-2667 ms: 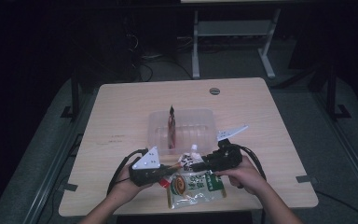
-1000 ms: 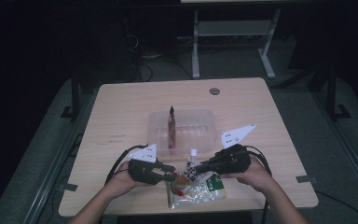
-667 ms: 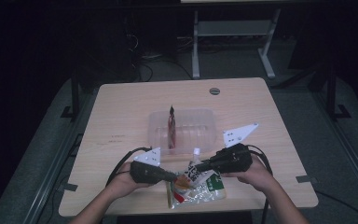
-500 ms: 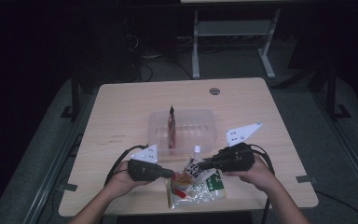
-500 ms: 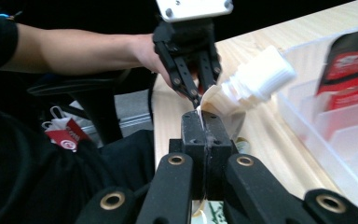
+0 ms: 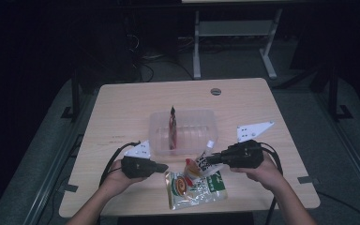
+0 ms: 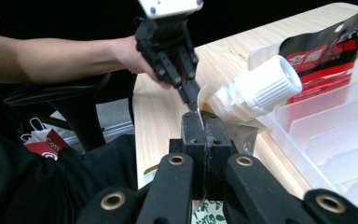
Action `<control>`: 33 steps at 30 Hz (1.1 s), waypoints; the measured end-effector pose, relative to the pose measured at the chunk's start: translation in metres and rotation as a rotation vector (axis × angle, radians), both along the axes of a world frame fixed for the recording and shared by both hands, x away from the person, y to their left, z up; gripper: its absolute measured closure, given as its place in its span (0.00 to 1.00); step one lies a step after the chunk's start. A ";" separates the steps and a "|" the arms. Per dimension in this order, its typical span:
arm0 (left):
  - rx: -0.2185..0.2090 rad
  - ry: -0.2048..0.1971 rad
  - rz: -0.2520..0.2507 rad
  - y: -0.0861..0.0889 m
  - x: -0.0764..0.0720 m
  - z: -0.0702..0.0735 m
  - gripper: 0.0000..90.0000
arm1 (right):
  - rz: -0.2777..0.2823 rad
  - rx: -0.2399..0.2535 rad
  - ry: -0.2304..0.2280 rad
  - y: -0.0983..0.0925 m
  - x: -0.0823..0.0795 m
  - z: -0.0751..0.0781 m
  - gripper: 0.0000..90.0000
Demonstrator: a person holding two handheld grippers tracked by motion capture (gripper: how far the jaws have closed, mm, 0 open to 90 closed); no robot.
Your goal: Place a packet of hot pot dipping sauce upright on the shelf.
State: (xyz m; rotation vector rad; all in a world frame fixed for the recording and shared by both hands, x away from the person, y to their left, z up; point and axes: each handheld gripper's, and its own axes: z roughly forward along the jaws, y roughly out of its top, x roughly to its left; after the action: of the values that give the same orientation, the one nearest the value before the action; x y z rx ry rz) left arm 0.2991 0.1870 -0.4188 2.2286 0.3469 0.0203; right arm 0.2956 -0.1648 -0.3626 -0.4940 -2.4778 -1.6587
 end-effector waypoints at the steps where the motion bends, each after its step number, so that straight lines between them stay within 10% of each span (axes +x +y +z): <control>1: 0.003 0.000 0.002 -0.001 -0.001 -0.001 1.00 | 0.000 -0.001 -0.003 0.000 0.001 0.001 1.00; 15: 0.045 0.050 0.012 -0.002 -0.006 -0.011 0.61 | -0.040 0.033 -0.077 -0.001 0.013 0.028 1.00; 33: 0.055 0.050 0.063 0.003 -0.005 -0.015 0.38 | -0.142 0.035 -0.107 -0.011 0.058 0.058 1.00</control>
State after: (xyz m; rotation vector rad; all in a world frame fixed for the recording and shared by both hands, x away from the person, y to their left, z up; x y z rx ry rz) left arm 0.2940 0.1898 -0.4334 2.2754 0.4484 0.0077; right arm 0.3534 -0.1758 -0.3044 -0.6051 -2.5363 -1.8236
